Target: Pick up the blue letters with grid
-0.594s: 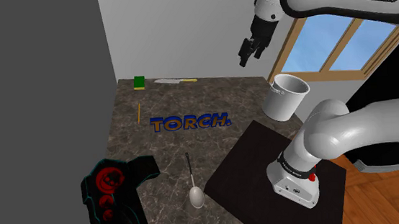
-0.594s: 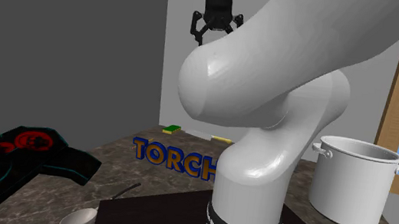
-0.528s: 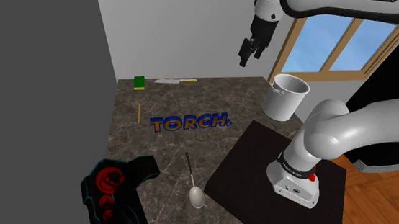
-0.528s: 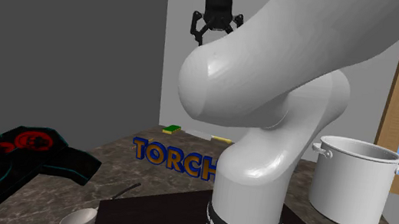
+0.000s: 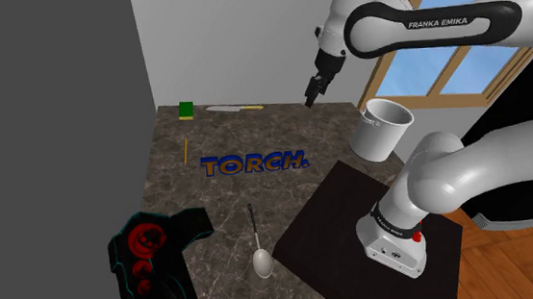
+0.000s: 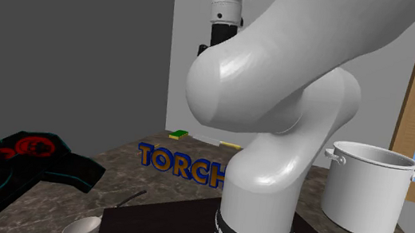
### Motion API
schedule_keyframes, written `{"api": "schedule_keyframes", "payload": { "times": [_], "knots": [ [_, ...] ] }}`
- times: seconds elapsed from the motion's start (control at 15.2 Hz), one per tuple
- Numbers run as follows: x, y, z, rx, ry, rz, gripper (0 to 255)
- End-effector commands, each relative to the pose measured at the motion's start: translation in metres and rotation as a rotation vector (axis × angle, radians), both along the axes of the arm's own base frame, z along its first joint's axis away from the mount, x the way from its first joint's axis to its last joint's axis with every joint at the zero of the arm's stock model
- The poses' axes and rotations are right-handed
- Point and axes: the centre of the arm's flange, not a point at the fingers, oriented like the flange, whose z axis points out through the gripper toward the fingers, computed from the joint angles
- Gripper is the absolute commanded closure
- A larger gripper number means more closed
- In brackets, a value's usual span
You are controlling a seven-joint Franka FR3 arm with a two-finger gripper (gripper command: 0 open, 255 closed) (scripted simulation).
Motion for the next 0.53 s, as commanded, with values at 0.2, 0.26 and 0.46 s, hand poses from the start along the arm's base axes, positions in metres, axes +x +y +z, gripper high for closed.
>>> {"api": "schedule_keyframes", "payload": {
  "times": [0.2, 0.26, 0.46],
  "knots": [
    [0.029, -0.006, -0.059, 0.009, -0.005, 0.166, 0],
    [0.035, -0.007, -0.071, 0.011, -0.006, 0.198, 0],
    [0.053, -0.007, -0.106, 0.016, -0.007, 0.295, 0]
  ]
}}
